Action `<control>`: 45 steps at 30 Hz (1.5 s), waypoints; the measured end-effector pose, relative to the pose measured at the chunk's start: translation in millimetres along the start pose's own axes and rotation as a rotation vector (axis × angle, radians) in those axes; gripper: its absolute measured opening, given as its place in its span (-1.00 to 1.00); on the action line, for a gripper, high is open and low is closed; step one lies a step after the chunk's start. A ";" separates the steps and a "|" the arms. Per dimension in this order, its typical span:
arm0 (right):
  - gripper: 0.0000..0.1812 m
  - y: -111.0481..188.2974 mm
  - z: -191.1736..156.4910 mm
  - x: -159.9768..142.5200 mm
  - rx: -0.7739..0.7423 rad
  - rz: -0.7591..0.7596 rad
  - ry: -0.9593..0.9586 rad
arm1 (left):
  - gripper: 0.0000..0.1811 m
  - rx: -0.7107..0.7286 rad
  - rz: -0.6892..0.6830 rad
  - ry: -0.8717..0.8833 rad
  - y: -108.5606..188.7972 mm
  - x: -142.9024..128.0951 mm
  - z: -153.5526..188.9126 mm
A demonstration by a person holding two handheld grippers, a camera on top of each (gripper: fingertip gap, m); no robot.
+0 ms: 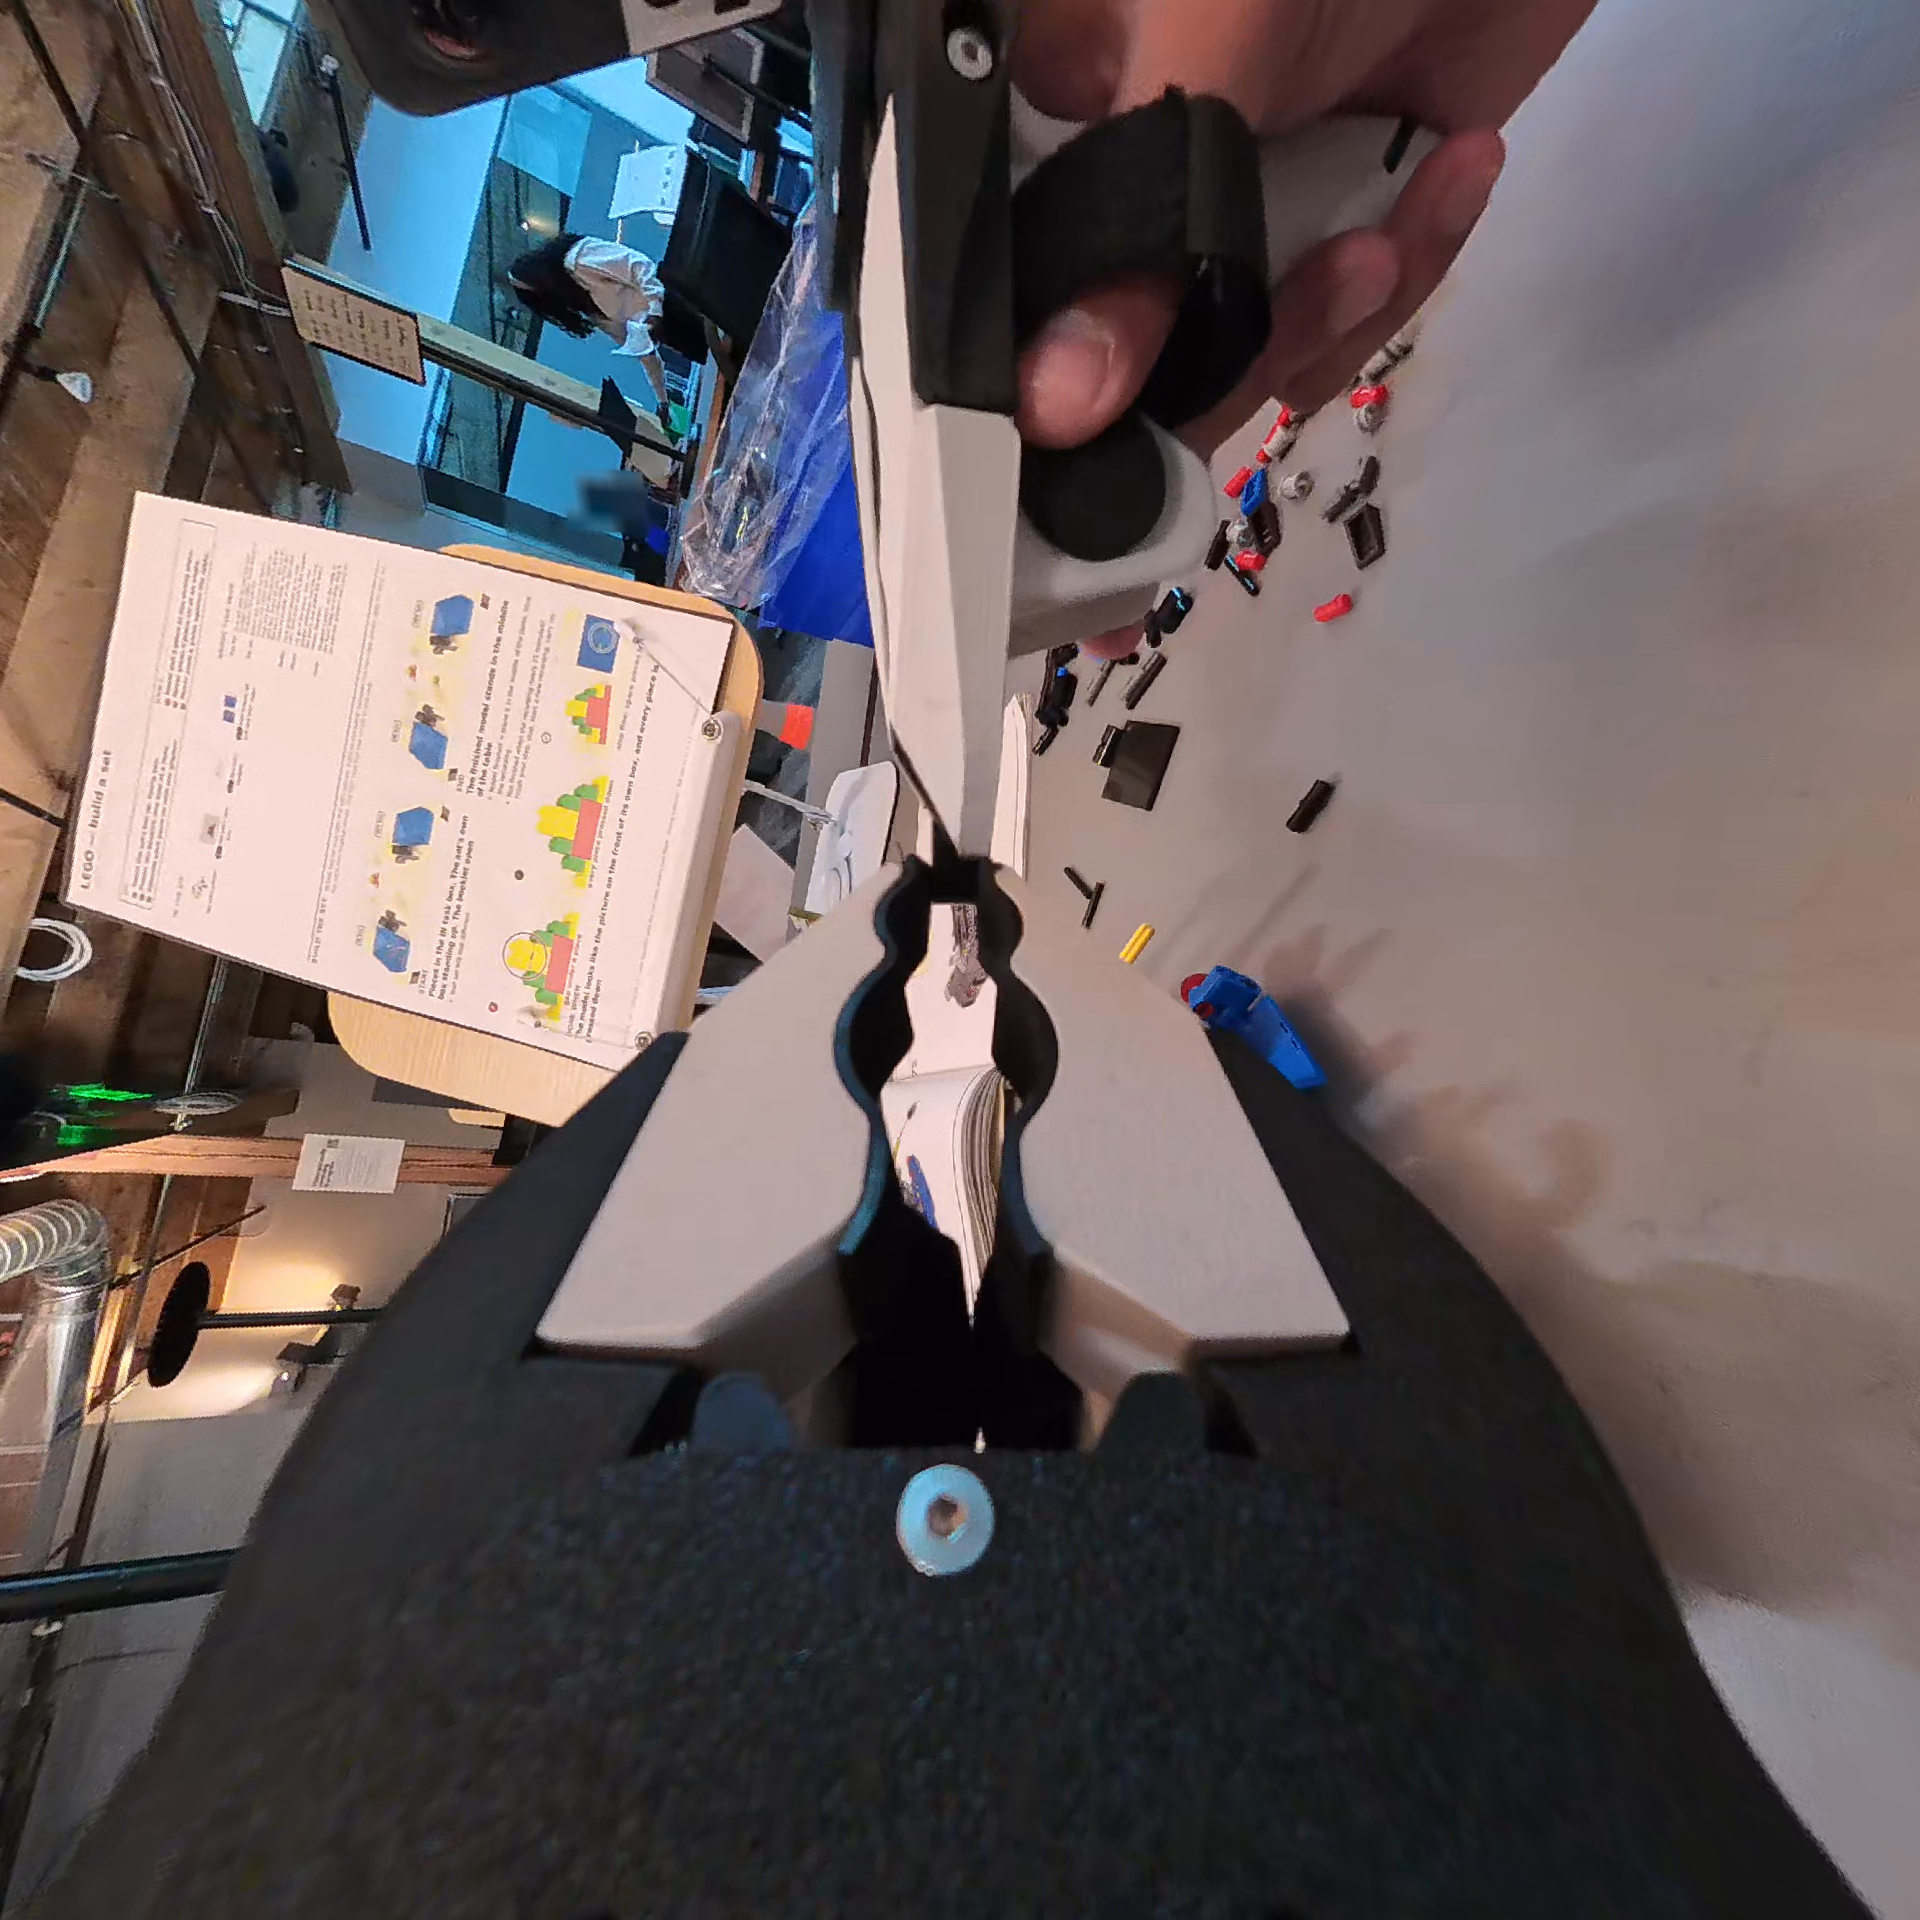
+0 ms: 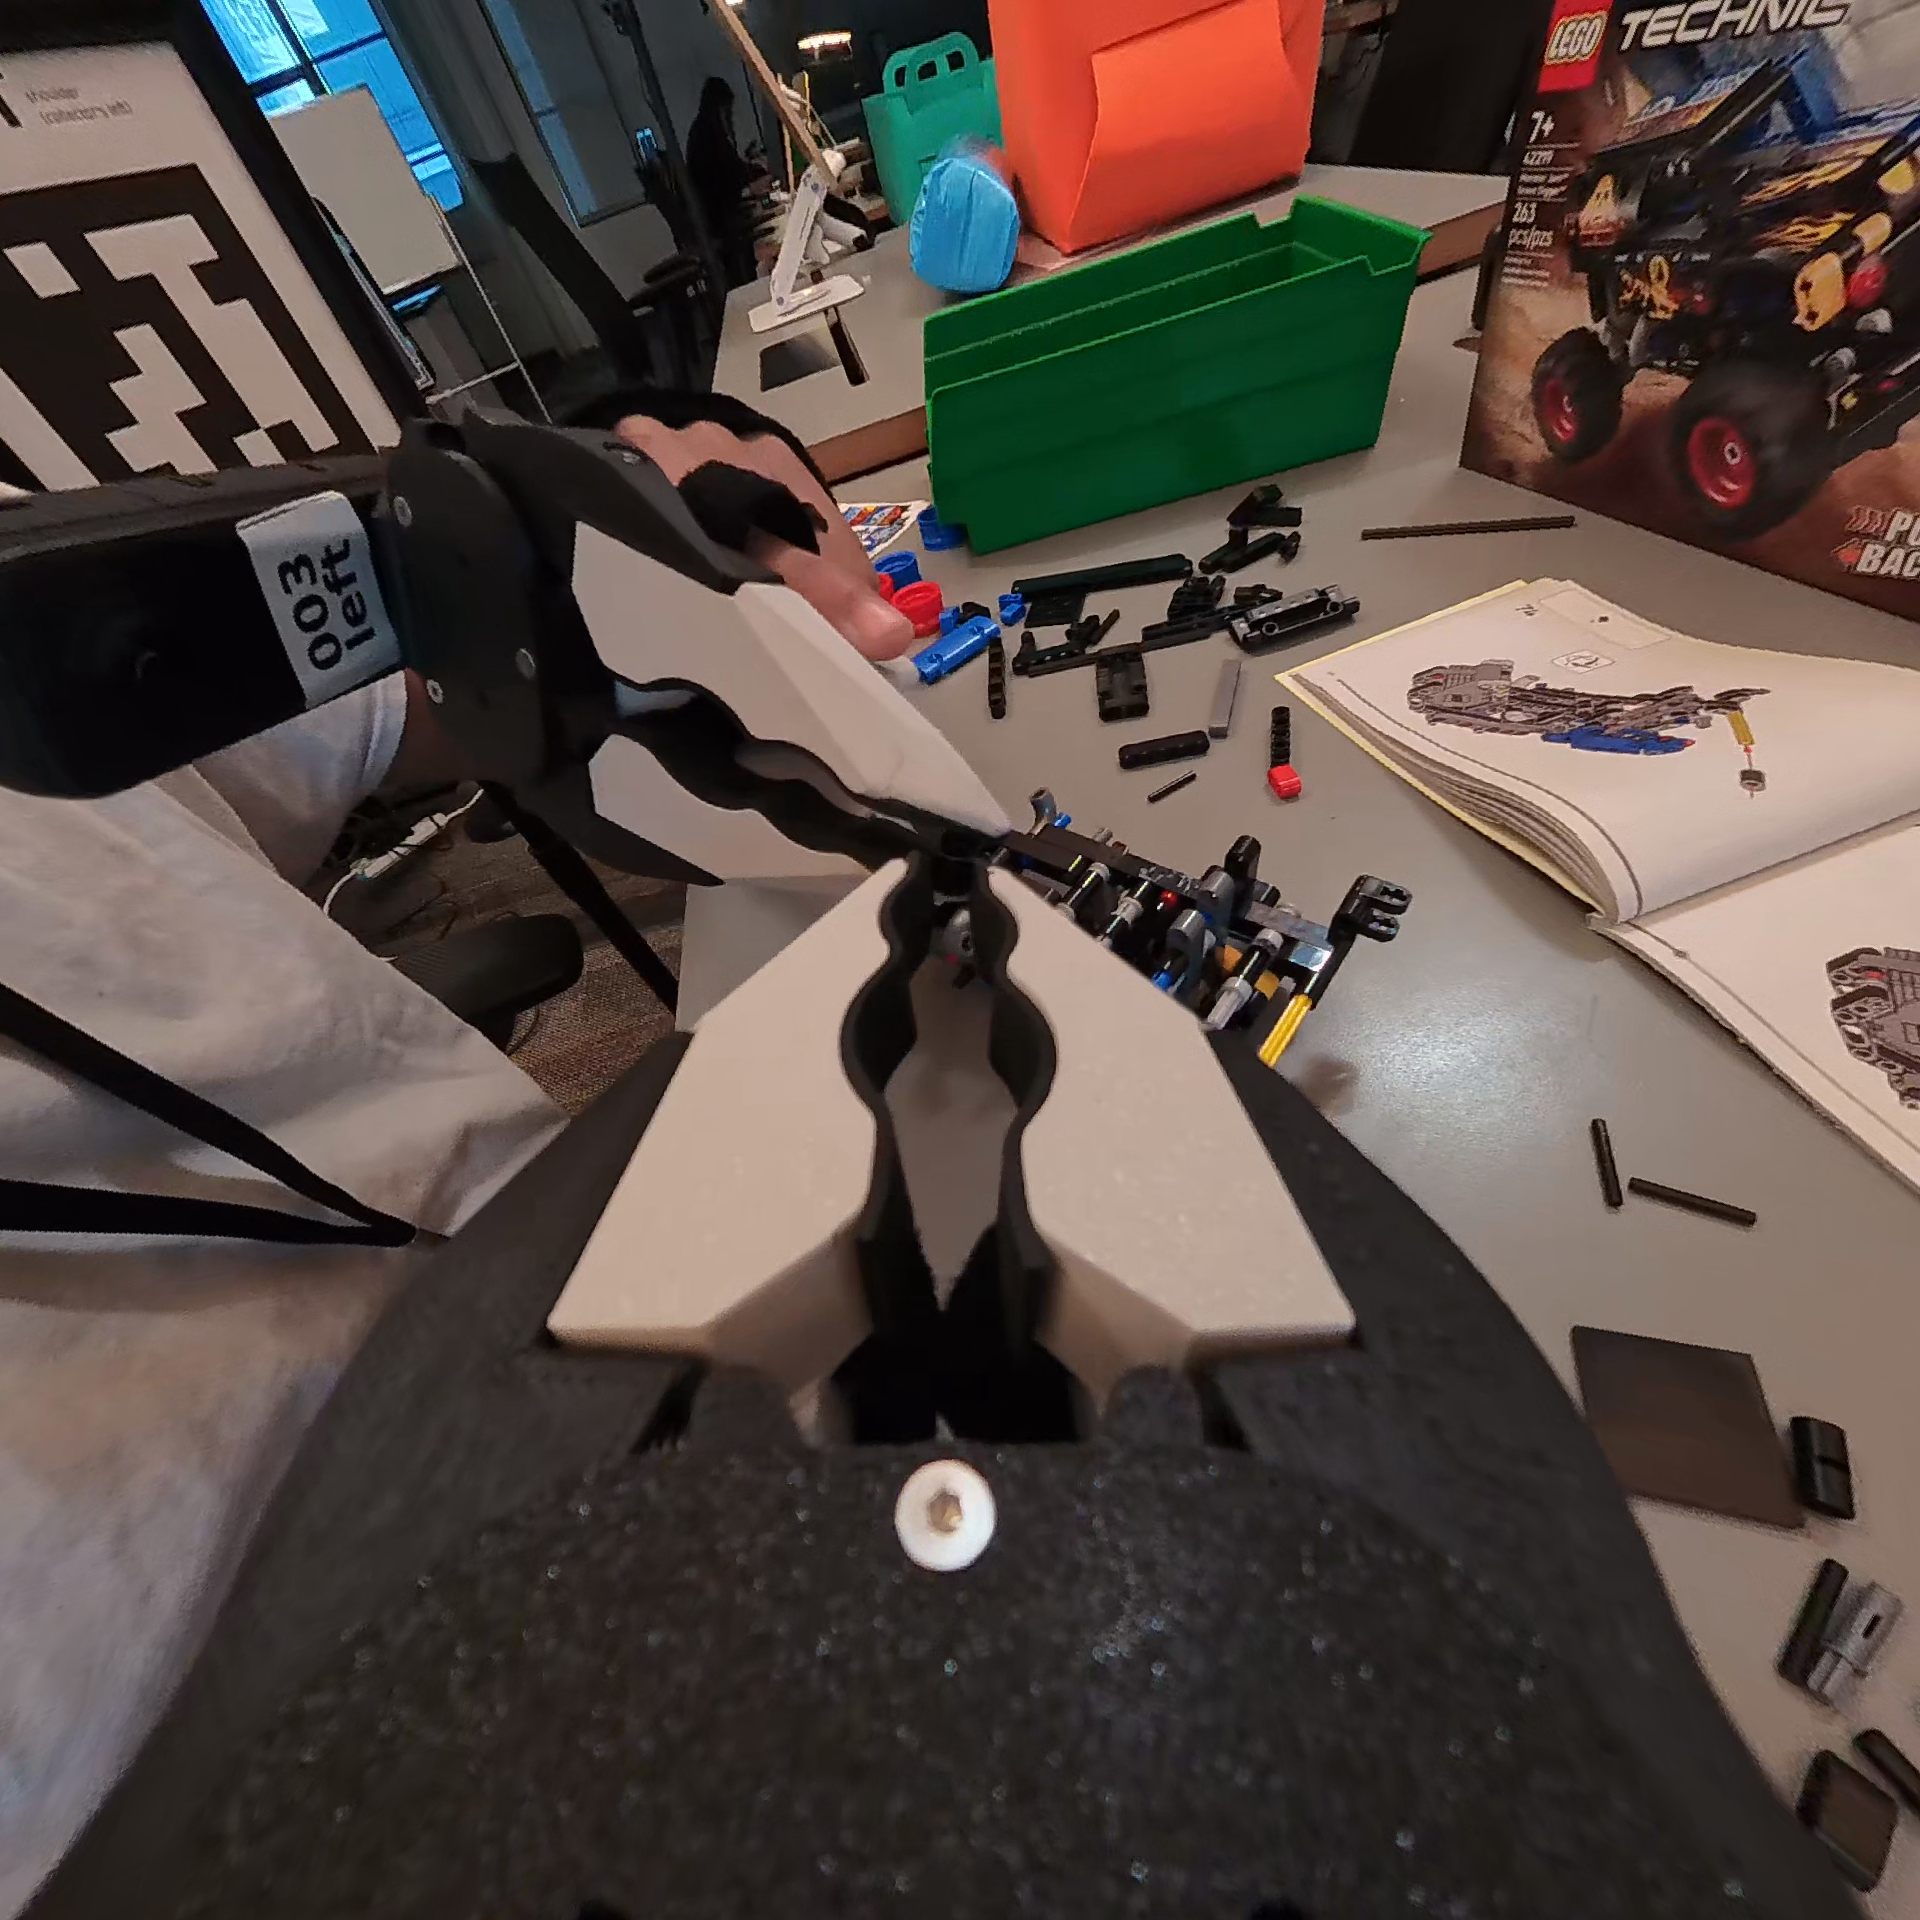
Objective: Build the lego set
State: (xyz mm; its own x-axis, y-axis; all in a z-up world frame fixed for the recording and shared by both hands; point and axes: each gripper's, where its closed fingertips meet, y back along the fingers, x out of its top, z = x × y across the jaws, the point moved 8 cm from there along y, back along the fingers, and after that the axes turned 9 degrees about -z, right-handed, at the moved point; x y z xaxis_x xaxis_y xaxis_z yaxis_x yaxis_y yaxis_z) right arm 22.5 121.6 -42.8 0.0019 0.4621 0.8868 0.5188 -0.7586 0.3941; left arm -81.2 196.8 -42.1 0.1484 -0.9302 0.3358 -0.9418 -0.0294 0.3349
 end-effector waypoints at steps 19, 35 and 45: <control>-0.82 6.7 31.6 -56.1 -0.396 -0.365 -0.035 | -0.93 -0.266 0.098 0.871 -39.8 -125.9 -88.5; -0.96 -13.8 28.9 -90.5 -0.515 -0.418 -0.076 | -0.93 -0.298 0.223 1.068 -48.7 -163.0 -64.4; -0.97 54.1 10.7 -69.2 -0.241 -1.100 0.116 | -0.93 -0.202 0.179 0.982 -44.7 -163.5 -67.7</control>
State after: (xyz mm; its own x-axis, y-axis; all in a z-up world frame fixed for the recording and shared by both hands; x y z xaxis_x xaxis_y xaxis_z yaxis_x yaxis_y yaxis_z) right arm 59.6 53.5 -85.4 -0.4393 0.8973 0.0420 0.0114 -0.0412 0.9991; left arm -43.0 375.0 -52.4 0.2775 -0.2012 0.9394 -0.9196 0.2275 0.3203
